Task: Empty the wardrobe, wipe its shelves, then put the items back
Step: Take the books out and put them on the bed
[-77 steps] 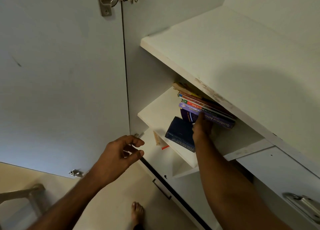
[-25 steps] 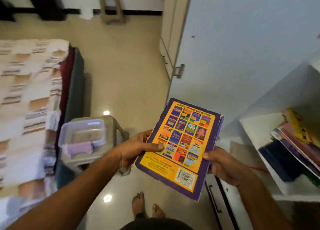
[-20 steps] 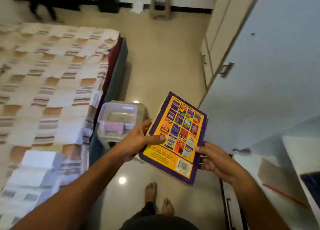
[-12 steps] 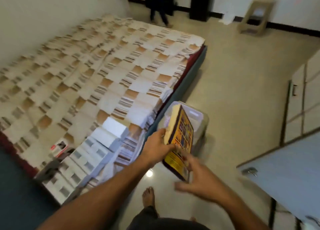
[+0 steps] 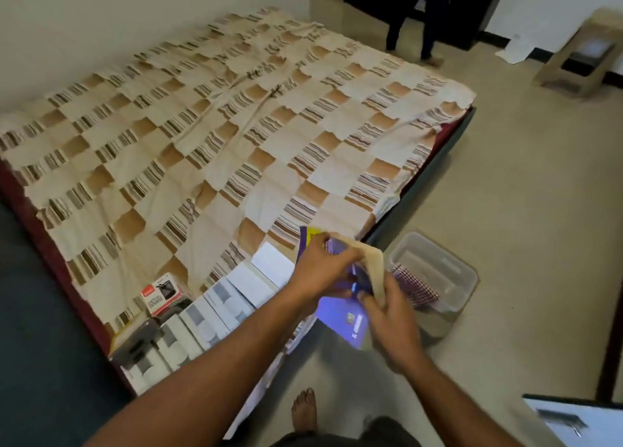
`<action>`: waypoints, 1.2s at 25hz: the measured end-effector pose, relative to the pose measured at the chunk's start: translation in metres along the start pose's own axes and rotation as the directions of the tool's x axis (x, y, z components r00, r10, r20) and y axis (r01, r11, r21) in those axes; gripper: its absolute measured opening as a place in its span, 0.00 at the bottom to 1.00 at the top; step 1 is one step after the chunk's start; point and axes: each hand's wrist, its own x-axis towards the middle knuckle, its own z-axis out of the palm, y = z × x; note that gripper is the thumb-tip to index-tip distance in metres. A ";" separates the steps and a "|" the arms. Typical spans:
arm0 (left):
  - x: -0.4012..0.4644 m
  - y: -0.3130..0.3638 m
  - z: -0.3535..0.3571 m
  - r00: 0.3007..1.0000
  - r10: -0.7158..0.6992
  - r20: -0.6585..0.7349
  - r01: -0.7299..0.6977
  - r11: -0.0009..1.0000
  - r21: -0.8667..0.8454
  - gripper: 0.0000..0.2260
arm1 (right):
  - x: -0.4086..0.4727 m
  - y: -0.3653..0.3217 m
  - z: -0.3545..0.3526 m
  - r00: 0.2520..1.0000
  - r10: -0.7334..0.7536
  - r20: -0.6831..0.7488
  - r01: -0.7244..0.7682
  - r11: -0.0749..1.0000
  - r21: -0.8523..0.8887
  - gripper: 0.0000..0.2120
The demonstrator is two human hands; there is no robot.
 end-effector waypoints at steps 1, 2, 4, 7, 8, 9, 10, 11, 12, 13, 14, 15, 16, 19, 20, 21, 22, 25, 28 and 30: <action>0.008 0.010 -0.003 0.999 0.003 0.050 -0.002 1.000 -0.020 0.29 | 0.021 0.001 0.001 0.996 0.084 -0.005 -0.083 0.989 0.124 0.17; 0.019 0.014 -0.009 0.998 0.009 0.070 -0.008 1.000 -0.011 0.31 | 0.043 0.004 0.004 0.989 0.149 0.006 -0.147 0.966 0.213 0.14; 0.036 0.020 -0.022 1.000 0.017 0.024 -0.017 1.000 0.010 0.28 | 0.080 0.009 0.014 0.977 0.206 0.049 -0.210 0.909 0.360 0.15; 0.060 0.019 -0.050 0.993 -0.026 -0.119 0.021 0.999 -0.044 0.24 | 0.149 0.024 0.042 0.954 0.277 0.113 -0.293 0.789 0.540 0.18; 0.064 0.018 -0.058 0.987 -0.051 -0.156 0.042 0.997 -0.061 0.22 | 0.170 0.031 0.053 0.940 0.315 0.132 -0.331 0.746 0.578 0.18; 0.073 0.018 -0.067 0.977 -0.075 -0.199 0.061 0.995 -0.075 0.22 | 0.196 0.038 0.066 0.915 0.361 0.178 -0.392 0.701 0.596 0.18; 0.082 0.018 -0.074 0.966 -0.097 -0.240 0.079 0.993 -0.087 0.21 | 0.217 0.044 0.077 0.885 0.402 0.235 -0.457 0.653 0.604 0.18; 0.087 0.018 -0.081 0.955 -0.117 -0.273 0.097 0.991 -0.088 0.21 | 0.233 0.050 0.088 0.850 0.433 0.299 -0.520 0.604 0.604 0.19; 0.094 0.019 -0.087 0.944 -0.133 -0.304 0.110 0.990 -0.091 0.21 | 0.248 0.057 0.099 0.813 0.459 0.358 -0.578 0.562 0.592 0.19; 0.103 0.020 -0.091 0.931 -0.149 -0.333 0.125 0.988 -0.093 0.21 | 0.263 0.066 0.113 0.771 0.491 0.405 -0.633 0.525 0.569 0.18; 0.111 0.020 -0.096 0.919 -0.162 -0.358 0.136 0.986 -0.098 0.20 | 0.275 0.077 0.127 0.727 0.526 0.441 -0.682 0.484 0.548 0.16; 0.117 0.019 -0.099 0.910 -0.175 -0.375 0.147 0.984 -0.102 0.19 | 0.283 0.089 0.139 0.690 0.554 0.466 -0.719 0.448 0.532 0.15; 0.125 0.017 -0.101 0.902 -0.191 -0.388 0.161 0.981 -0.108 0.18 | 0.291 0.102 0.152 0.652 0.581 0.487 -0.752 0.413 0.515 0.16; 0.149 0.010 -0.102 0.881 -0.241 -0.407 0.212 0.970 -0.115 0.17 | 0.304 0.150 0.185 0.542 0.664 0.515 -0.831 0.331 0.447 0.19; 0.153 0.010 -0.100 0.879 -0.250 -0.406 0.222 0.968 -0.116 0.17 | 0.304 0.164 0.191 0.513 0.697 0.501 -0.848 0.324 0.419 0.17; 0.158 0.009 -0.097 0.878 -0.259 -0.402 0.232 0.966 -0.116 0.17 | 0.305 0.173 0.192 0.489 0.730 0.478 -0.865 0.335 0.373 0.13; 0.163 0.009 -0.095 0.880 -0.262 -0.398 0.236 0.965 -0.114 0.17 | 0.306 0.181 0.192 0.462 0.757 0.462 -0.884 0.350 0.310 0.08; 0.170 0.017 -0.086 0.891 -0.250 -0.378 0.223 0.968 -0.114 0.16 | 0.306 0.185 0.185 0.426 0.800 0.423 -0.903 0.406 0.141 0.05; 0.169 0.034 -0.077 0.919 -0.202 -0.340 0.181 0.979 -0.091 0.14 | 0.299 0.158 0.168 0.485 0.781 0.395 -0.870 0.477 0.125 0.04; 0.163 0.049 -0.066 0.951 -0.137 -0.278 0.126 0.990 -0.057 0.11 | 0.292 0.132 0.145 0.534 0.729 0.429 -0.838 0.525 0.150 0.10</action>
